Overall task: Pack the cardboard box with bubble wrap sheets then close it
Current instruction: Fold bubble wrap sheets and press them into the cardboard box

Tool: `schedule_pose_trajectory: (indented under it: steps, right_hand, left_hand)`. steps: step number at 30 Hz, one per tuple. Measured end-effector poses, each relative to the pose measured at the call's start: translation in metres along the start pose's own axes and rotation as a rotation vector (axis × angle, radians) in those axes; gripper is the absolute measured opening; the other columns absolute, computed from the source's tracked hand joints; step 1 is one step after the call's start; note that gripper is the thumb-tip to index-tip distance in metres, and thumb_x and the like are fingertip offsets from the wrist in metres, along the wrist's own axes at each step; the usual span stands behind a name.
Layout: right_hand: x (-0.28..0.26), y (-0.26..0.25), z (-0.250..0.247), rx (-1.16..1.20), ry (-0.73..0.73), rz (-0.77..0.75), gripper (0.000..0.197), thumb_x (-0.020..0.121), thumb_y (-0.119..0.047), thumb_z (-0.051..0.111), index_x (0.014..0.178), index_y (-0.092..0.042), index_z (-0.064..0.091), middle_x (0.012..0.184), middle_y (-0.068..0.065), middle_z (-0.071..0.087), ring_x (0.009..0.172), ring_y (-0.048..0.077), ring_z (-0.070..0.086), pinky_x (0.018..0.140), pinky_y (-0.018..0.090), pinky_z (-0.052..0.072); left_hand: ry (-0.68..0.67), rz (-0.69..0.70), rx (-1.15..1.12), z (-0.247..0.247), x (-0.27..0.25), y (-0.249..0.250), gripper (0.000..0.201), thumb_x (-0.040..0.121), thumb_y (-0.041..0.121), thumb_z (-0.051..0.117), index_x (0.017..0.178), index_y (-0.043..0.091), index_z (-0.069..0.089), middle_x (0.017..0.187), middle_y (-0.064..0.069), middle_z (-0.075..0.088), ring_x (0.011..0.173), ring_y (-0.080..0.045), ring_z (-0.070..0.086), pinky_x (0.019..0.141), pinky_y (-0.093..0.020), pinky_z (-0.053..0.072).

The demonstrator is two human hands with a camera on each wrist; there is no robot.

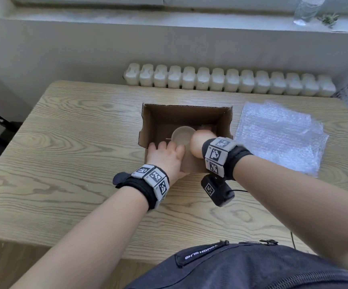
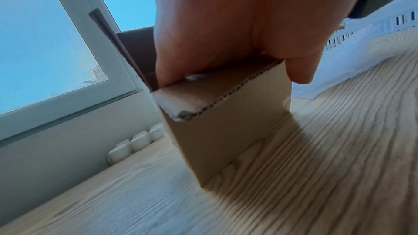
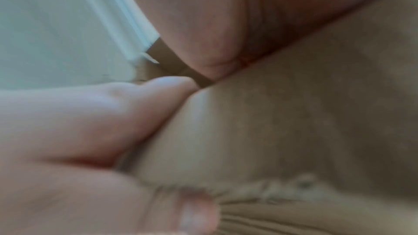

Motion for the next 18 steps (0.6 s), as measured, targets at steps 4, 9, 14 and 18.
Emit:
schedule_pose_trajectory:
  steps: [4,9,14,18]
  right_hand:
    - [-0.017,-0.002,0.01,0.101,-0.028,0.016,0.037,0.094,-0.023,0.044,0.125,-0.006,0.055,0.131,0.015,0.055,0.121,0.031,0.053,0.096,0.035,0.043]
    - [-0.026,0.001,0.002,0.279,-0.02,-0.011,0.037,0.097,-0.022,0.04,0.127,-0.005,0.055,0.133,0.015,0.054,0.125,0.031,0.05,0.101,0.037,0.04]
    - [-0.038,0.008,-0.001,0.292,0.043,-0.05,0.035,0.095,-0.025,0.04,0.11,-0.002,0.061,0.109,0.011,0.062,0.102,0.027,0.06,0.079,0.031,0.046]
    - [-0.065,0.032,-0.017,0.303,0.273,-0.201,0.032,0.092,-0.021,0.042,0.103,-0.006,0.069,0.105,0.011,0.068,0.095,0.024,0.062,0.075,0.03,0.047]
  left_hand:
    - [-0.004,0.004,0.006,0.002,-0.003,0.002,0.07,0.08,0.064,0.051,0.129,0.016,0.035,0.129,-0.008,0.047,0.116,-0.029,0.045,0.1,-0.046,0.031]
    - [-0.017,-0.007,0.016,0.004,-0.005,0.003,0.072,0.078,0.065,0.053,0.13,0.017,0.036,0.129,-0.007,0.047,0.116,-0.028,0.046,0.099,-0.045,0.032]
    - [-0.031,-0.02,0.033,-0.002,0.002,0.002,0.068,0.079,0.064,0.053,0.126,0.018,0.038,0.128,-0.006,0.049,0.116,-0.027,0.048,0.097,-0.043,0.034]
    - [-0.04,-0.056,0.044,-0.013,0.014,0.001,0.067,0.08,0.065,0.051,0.125,0.017,0.039,0.125,-0.007,0.051,0.115,-0.027,0.05,0.097,-0.043,0.035]
Point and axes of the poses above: each hand's wrist, its own x-axis towards the middle knuckle, its own z-axis out of the palm, y = z × x, the point moved 4 cm from there along x, towards the middle knuckle
